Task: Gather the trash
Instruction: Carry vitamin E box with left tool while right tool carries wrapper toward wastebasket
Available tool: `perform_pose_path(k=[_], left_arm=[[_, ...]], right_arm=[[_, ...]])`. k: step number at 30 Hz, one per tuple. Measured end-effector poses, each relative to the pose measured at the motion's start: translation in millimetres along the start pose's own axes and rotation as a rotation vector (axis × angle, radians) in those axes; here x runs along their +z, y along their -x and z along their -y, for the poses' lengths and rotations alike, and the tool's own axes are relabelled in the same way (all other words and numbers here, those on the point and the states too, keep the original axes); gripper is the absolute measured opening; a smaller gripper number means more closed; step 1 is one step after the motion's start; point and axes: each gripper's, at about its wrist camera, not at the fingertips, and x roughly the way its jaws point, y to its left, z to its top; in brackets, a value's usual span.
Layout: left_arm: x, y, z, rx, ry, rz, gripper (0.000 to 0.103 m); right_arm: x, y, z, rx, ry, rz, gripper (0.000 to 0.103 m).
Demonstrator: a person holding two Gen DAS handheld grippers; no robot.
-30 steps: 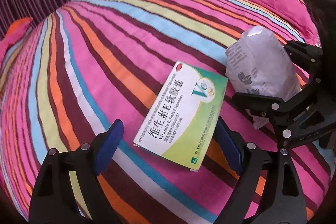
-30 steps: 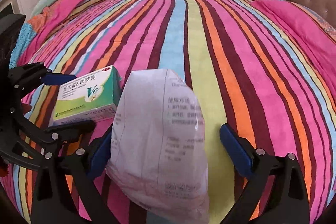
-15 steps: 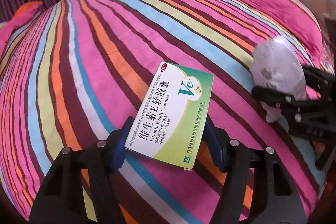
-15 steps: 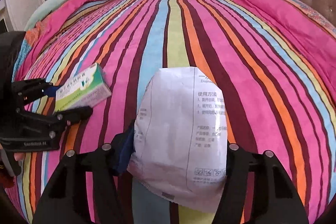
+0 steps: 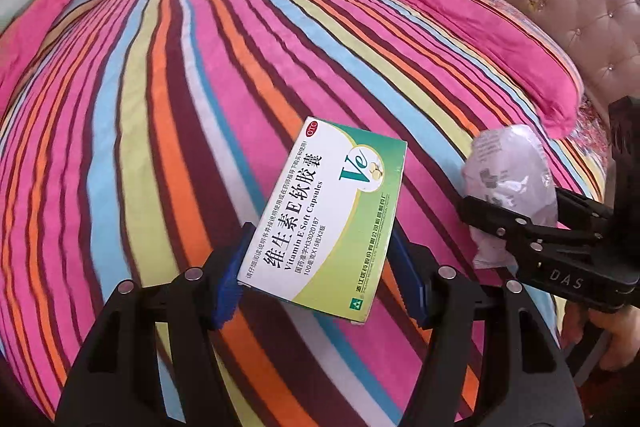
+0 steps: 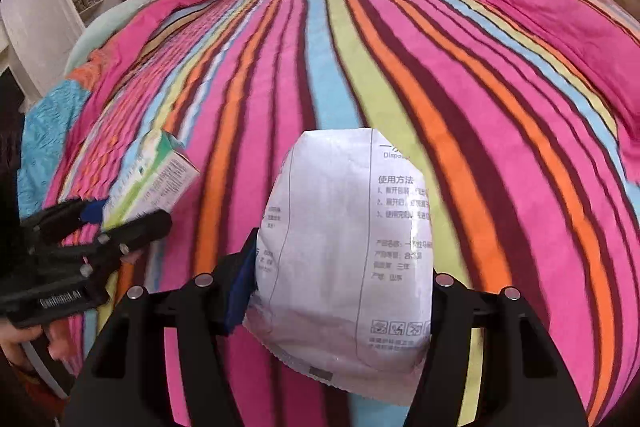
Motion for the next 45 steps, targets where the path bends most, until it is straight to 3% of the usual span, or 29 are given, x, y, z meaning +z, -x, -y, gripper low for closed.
perform_pose_path(k=[2, 8, 14, 18, 24, 32, 39, 45], left_arm=[[-23.5, 14.1, 6.4, -0.001, 0.014, -0.001, 0.063], [-95.1, 63.1, 10.4, 0.042, 0.053, 0.034, 0.063], [-162.6, 101.6, 1.0, 0.096, 0.134, 0.019, 0.063], [-193.6, 123.7, 0.1, 0.118, 0.148, 0.012, 0.063], [-227.4, 150.0, 13.4, 0.109, 0.187, 0.008, 0.063], [-276.4, 165.9, 51.5, 0.067, 0.235, -0.021, 0.063], [-307.9, 155.4, 62.7, 0.045, 0.287, -0.11, 0.063], [-323.0, 146.4, 57.7, 0.038, 0.334, -0.165, 0.063]], right_arm=[[-12.5, 9.7, -8.5, -0.019, -0.005, 0.001, 0.058], [-53.3, 45.9, -21.2, 0.045, 0.049, 0.028, 0.058], [-90.2, 72.6, -20.1, 0.097, 0.031, 0.009, 0.058], [-105.1, 82.5, -24.9, 0.111, 0.024, 0.004, 0.058], [-126.1, 101.6, -38.0, 0.139, 0.031, -0.007, 0.058], [-179.0, 115.6, -46.4, 0.185, -0.029, -0.108, 0.058], [-216.7, 107.3, -49.7, 0.21, -0.084, -0.235, 0.058], [-227.4, 101.7, -51.1, 0.207, -0.105, -0.296, 0.058]])
